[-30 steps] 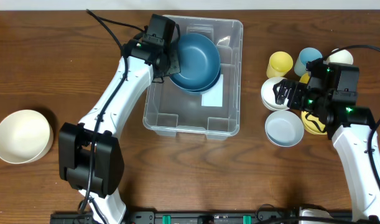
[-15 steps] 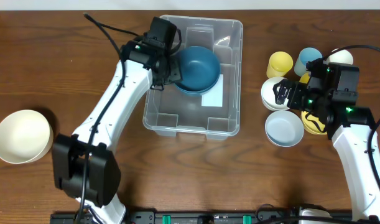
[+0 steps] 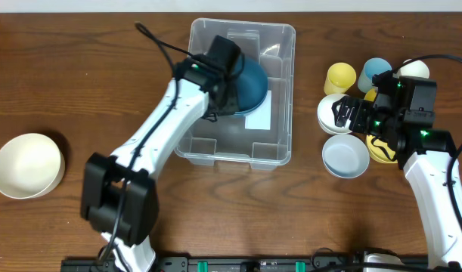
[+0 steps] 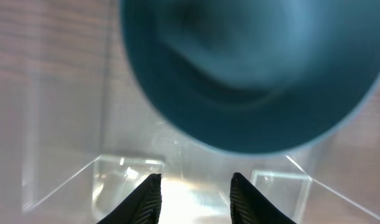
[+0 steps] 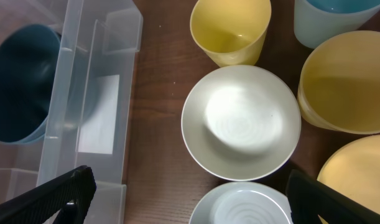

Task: Pack container
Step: 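Lower the second teal bowl into the first bowl inside the bin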

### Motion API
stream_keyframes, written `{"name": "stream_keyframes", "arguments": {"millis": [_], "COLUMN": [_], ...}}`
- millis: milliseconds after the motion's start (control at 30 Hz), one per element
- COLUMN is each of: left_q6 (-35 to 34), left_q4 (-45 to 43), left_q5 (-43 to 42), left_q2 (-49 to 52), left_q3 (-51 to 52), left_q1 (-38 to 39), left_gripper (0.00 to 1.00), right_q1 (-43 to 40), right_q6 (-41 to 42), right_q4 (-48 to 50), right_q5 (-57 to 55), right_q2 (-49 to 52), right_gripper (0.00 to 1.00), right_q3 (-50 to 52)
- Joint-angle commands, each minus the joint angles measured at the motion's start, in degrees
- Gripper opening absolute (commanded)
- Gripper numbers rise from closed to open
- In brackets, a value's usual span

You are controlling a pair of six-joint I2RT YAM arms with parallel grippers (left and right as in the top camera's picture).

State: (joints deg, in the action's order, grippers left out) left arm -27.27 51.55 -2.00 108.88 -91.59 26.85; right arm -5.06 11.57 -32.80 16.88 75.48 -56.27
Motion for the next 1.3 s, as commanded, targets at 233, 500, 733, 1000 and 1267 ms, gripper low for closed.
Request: {"name": "stream_keyframes", "arguments": {"millis": [233, 500, 733, 1000, 1267], "left_q6": [-0.9, -0.9, 2.25, 6.49, 7.1], "left_q4": [-3.61, -10.05, -11.89, -13.97, -1.84], "left_q5": [1.57, 1.6, 1.6, 2.91, 2.99], "left_q2": [9.9, 12.09, 11.98, 11.98, 9.81], "left_q3": [0.63, 0.61, -0.94, -5.99, -12.7], "left_q1": [0.24, 0.24, 0.22, -0.28, -0.31], "left_gripper": [0.37, 0.37, 0.37, 0.38, 0.53], "right_q1": [-0.13, -0.13, -0.13, -0.13, -0.13], "right_q6": [0.63, 0.66, 0.66, 0.66, 0.63], "right_q4": [0.09, 0.2, 0.26, 0.07, -0.66], "right_q5": [-0.22, -0.17, -0.17, -0.15, -0.17], "right_q2": [-0.15, -0.13, -0.13, -0.13, -0.13], "right_gripper": [0.99, 0.99, 0.99, 0.99, 0.99], "right_q3": [-1.05, -1.05, -1.05, -1.05, -1.05]}}
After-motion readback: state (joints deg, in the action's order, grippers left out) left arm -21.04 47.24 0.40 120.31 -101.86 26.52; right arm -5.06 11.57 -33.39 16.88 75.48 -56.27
